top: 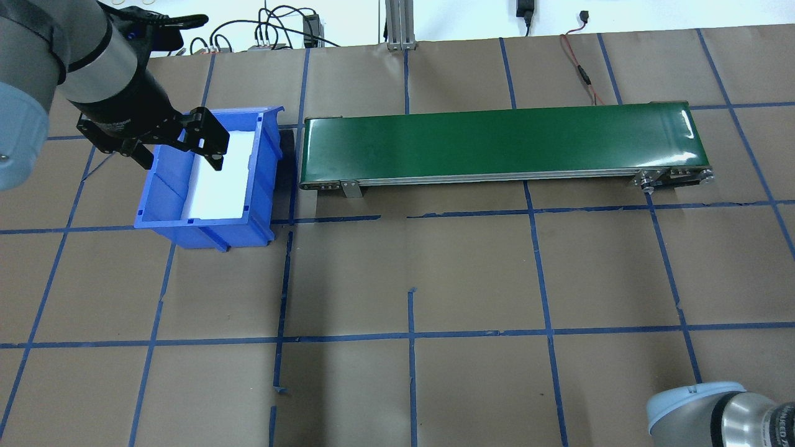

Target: Move block left to right into plate

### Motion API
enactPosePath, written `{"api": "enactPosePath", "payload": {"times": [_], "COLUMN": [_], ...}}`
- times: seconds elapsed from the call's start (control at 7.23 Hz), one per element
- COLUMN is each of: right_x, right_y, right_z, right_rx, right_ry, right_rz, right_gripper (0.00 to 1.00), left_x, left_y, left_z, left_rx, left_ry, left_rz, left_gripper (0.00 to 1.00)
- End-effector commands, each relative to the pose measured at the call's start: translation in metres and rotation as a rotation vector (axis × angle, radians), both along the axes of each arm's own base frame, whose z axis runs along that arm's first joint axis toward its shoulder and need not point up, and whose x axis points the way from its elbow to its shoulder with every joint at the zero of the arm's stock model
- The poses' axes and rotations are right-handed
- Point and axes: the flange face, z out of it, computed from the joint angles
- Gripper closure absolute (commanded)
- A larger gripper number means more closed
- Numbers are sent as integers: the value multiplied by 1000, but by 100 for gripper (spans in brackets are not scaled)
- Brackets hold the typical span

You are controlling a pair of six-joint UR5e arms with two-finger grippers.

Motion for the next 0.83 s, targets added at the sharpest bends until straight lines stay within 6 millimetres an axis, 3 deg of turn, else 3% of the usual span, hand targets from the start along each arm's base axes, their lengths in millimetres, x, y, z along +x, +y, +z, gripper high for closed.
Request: {"api": "enactPosePath", "payload": {"times": [0.0,0.55,0.69], "right_x": [3,3,2], "right_y": [-8,-15,-16], "right_z": [-7,-21,-19], "right_rx": [-3,-50,-52], "right_ry": [2,1,13], "right_rz": [-24,-28,-27], "right_gripper": [91,83,75], "left_x": [-1,-1,0], "left_y": [0,0,0], "left_z": [0,0,0], "left_rx": [0,0,0], "left_ry": [-1,0,0], "left_rz": [-1,-2,0], "left_gripper": [0,0,0]}}
